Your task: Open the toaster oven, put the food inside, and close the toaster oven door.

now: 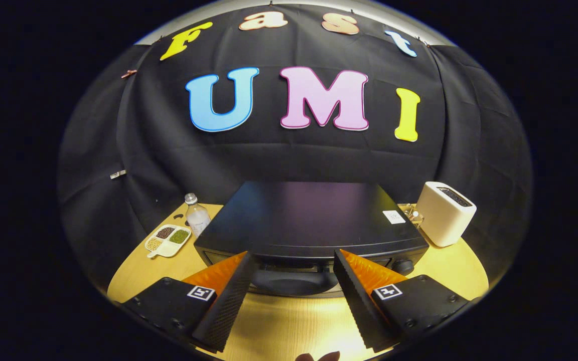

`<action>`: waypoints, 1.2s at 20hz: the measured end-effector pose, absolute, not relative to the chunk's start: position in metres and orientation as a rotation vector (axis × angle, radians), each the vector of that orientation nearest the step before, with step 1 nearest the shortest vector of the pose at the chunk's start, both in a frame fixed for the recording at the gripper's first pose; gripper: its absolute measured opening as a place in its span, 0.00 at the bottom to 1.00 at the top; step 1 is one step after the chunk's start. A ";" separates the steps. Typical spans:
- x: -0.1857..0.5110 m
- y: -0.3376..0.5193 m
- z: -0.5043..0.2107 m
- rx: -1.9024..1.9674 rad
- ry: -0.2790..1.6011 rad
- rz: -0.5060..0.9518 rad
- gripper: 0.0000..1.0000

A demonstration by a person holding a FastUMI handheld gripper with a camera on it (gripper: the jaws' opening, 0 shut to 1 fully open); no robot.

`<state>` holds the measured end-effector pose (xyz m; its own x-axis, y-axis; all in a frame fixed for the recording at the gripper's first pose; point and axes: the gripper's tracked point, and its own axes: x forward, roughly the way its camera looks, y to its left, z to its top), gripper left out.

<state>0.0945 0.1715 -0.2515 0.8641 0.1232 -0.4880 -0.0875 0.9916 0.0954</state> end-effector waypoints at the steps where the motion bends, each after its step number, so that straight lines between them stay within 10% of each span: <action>1: 0.097 0.171 -0.257 0.070 0.527 0.106 0.98; 24: 0.014 0.169 -0.305 0.083 0.606 0.061 0.98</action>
